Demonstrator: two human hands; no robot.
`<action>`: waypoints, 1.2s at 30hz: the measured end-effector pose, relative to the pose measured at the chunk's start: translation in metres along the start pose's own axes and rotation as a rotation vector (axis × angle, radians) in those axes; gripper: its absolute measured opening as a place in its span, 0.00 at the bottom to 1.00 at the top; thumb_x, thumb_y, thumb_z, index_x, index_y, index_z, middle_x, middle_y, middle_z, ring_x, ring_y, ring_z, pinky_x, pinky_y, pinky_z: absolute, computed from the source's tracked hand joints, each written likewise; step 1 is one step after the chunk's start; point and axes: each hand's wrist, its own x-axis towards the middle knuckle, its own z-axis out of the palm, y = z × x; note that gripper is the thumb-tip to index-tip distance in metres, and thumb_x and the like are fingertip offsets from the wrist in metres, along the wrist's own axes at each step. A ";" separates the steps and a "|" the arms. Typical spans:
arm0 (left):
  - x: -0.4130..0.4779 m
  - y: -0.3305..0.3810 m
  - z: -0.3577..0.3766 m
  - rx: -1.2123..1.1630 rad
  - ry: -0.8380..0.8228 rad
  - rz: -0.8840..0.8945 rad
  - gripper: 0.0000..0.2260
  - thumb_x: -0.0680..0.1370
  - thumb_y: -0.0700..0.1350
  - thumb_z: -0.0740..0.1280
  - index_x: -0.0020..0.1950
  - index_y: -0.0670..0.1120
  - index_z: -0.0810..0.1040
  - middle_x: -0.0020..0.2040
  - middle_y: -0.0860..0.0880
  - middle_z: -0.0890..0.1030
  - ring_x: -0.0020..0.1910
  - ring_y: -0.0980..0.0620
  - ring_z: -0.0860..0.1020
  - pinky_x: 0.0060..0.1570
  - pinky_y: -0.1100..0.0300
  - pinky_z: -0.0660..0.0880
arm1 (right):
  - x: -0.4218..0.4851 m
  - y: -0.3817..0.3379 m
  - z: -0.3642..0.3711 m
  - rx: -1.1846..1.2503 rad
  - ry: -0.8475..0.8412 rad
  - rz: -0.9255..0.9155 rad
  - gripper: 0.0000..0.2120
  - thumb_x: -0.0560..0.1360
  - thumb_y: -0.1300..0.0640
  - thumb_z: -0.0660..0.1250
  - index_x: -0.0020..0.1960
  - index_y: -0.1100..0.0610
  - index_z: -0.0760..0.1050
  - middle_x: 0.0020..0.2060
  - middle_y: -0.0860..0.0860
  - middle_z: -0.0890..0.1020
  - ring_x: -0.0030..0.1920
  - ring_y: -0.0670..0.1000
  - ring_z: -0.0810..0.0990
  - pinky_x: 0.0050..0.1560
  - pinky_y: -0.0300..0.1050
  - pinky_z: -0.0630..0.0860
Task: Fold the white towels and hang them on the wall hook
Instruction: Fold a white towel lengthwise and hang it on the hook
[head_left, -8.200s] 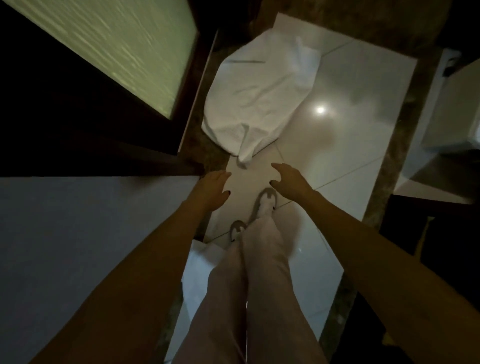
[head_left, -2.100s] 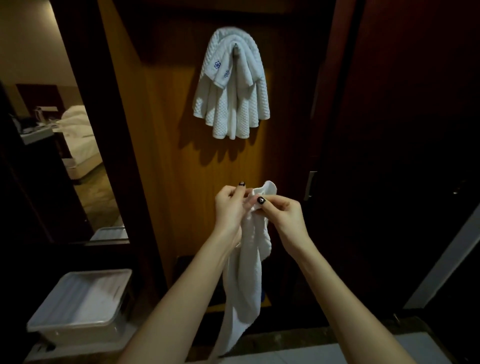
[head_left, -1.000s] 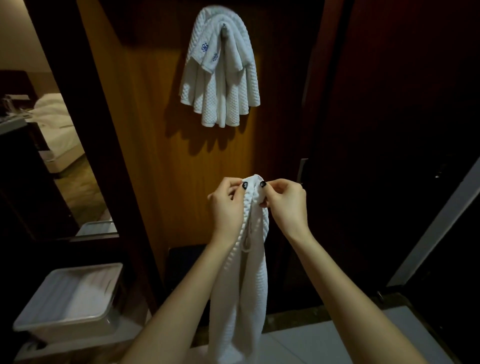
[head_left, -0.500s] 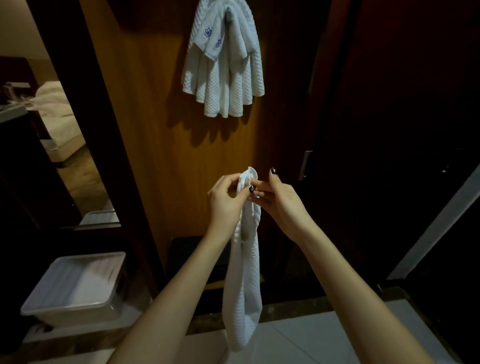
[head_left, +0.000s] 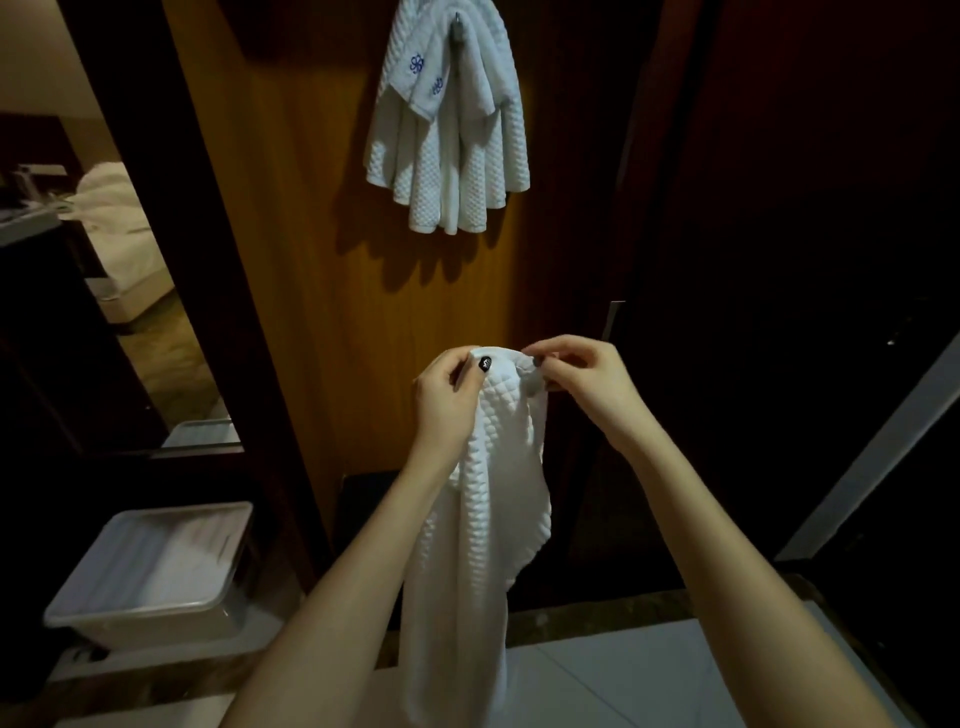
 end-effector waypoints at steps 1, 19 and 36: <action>0.002 0.001 -0.002 -0.008 -0.001 -0.005 0.05 0.78 0.38 0.65 0.47 0.43 0.80 0.38 0.52 0.78 0.38 0.58 0.74 0.38 0.67 0.70 | -0.001 0.001 -0.005 -0.186 -0.011 -0.036 0.13 0.75 0.65 0.65 0.50 0.50 0.82 0.48 0.51 0.78 0.45 0.48 0.78 0.47 0.36 0.77; 0.036 0.011 -0.054 -0.007 0.022 0.016 0.05 0.78 0.36 0.65 0.48 0.43 0.80 0.41 0.52 0.80 0.37 0.69 0.77 0.39 0.74 0.72 | 0.005 -0.015 -0.023 -0.956 -0.320 -0.380 0.10 0.76 0.45 0.66 0.41 0.46 0.67 0.45 0.46 0.74 0.41 0.48 0.75 0.36 0.44 0.70; 0.069 0.002 -0.089 0.086 0.103 0.026 0.05 0.78 0.37 0.64 0.46 0.43 0.79 0.38 0.55 0.78 0.36 0.65 0.75 0.38 0.72 0.72 | 0.010 0.011 -0.040 -0.721 -0.403 -0.228 0.13 0.75 0.48 0.70 0.36 0.52 0.73 0.36 0.48 0.75 0.36 0.46 0.74 0.38 0.44 0.71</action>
